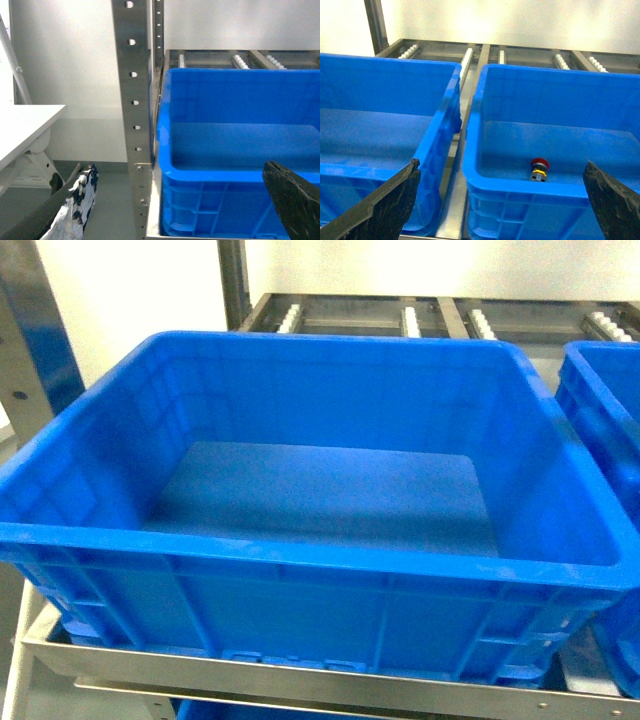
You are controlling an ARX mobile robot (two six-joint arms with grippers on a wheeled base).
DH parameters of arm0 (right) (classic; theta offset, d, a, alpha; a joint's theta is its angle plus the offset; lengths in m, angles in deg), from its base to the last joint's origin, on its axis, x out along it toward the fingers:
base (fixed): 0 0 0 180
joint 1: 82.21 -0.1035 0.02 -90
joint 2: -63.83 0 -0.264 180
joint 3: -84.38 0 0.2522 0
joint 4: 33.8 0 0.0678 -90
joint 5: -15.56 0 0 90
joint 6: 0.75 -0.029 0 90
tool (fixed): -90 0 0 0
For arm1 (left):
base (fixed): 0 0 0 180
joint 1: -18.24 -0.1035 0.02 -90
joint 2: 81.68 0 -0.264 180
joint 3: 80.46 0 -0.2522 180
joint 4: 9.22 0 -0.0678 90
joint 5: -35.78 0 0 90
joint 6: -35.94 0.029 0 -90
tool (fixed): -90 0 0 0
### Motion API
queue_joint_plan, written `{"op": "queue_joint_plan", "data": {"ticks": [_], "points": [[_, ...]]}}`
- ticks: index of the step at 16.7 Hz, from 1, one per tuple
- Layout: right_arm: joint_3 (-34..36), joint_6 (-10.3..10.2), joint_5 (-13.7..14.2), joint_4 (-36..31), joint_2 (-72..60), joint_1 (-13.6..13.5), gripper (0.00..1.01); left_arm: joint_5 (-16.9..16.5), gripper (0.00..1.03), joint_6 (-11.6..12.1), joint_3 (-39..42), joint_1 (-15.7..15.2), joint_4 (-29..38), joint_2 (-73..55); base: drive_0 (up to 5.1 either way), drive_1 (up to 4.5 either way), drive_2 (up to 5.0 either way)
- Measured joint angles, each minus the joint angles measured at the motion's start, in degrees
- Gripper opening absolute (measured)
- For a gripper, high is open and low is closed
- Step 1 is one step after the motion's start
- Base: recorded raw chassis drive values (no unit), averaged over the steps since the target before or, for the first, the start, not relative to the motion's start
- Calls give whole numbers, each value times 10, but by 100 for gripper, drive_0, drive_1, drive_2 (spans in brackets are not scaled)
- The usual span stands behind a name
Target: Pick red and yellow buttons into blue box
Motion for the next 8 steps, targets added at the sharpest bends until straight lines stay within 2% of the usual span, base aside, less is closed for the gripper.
{"op": "queue_joint_plan", "data": {"ticks": [8], "points": [[0, 0, 0, 0, 0, 0, 98, 0, 98, 0, 0, 0, 0, 0, -488, 257, 257]]}}
